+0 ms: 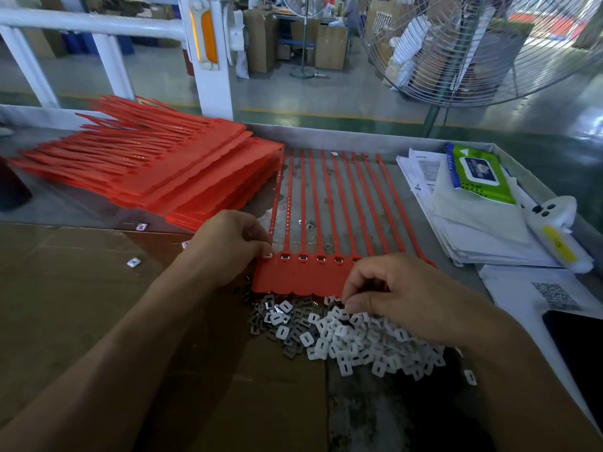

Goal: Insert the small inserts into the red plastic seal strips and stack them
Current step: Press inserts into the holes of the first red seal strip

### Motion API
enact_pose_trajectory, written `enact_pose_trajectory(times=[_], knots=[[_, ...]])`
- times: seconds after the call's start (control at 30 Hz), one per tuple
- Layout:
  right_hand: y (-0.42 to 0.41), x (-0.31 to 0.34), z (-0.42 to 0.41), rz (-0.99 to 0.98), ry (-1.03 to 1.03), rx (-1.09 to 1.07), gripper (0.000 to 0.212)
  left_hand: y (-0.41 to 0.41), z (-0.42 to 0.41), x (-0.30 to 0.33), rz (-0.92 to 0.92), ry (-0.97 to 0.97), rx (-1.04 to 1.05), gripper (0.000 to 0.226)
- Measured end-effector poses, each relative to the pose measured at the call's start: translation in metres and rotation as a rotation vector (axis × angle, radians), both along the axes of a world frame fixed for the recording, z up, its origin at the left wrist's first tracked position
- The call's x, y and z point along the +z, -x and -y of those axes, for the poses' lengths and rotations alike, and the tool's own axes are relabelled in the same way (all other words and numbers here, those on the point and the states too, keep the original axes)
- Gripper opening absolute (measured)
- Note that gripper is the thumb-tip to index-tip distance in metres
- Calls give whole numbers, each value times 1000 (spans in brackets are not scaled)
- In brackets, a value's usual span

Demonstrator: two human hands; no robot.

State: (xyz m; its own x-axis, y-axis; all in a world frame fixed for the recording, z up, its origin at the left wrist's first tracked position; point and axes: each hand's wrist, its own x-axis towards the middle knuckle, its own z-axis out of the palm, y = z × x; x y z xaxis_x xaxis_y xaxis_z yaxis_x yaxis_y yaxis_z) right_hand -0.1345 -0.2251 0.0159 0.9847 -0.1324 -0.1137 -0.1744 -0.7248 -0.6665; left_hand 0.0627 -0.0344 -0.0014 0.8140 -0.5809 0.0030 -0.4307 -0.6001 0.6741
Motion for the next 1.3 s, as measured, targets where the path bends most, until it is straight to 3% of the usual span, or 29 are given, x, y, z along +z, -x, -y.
enact_pose_trajectory(times=[0.2, 0.37, 0.47, 0.63, 0.93, 1.17, 1.3], knots=[[-4, -4, -5, 184, -167, -130, 9, 11, 3, -2, 160, 201, -9, 11], [-12, -8, -9, 313, -453, -303, 10, 38, 14, 7, 104, 414, -323, 8], [-14, -11, -12, 357, -545, -331, 15, 47, 17, 6, 52, 465, -411, 12], [-18, -15, -13, 393, -436, -307, 17, 48, 16, 5, 149, 438, -455, 22], [-17, -17, -15, 389, -383, -293, 30, 43, 15, 1, 344, 374, -538, 14], [-16, -19, -13, 381, -262, -386, 5, 8, 0, -3, 294, 151, -291, 9], [-15, -20, -12, 328, -183, -381, 3, 1, -3, -7, 241, 34, -227, 8]])
